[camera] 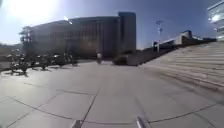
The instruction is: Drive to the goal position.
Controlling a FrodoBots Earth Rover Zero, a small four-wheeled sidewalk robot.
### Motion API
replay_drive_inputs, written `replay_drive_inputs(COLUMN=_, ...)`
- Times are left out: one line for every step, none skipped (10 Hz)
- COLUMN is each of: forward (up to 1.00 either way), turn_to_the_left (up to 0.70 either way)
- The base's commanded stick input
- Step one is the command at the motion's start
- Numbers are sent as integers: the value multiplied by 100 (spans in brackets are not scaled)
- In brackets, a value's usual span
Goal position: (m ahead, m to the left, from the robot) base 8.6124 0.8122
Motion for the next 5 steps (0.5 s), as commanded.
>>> replay_drive_inputs(forward=100, turn_to_the_left=0)
replay_drive_inputs(forward=100, turn_to_the_left=0)
replay_drive_inputs(forward=100, turn_to_the_left=0)
replay_drive_inputs(forward=100, turn_to_the_left=0)
replay_drive_inputs(forward=100, turn_to_the_left=0)
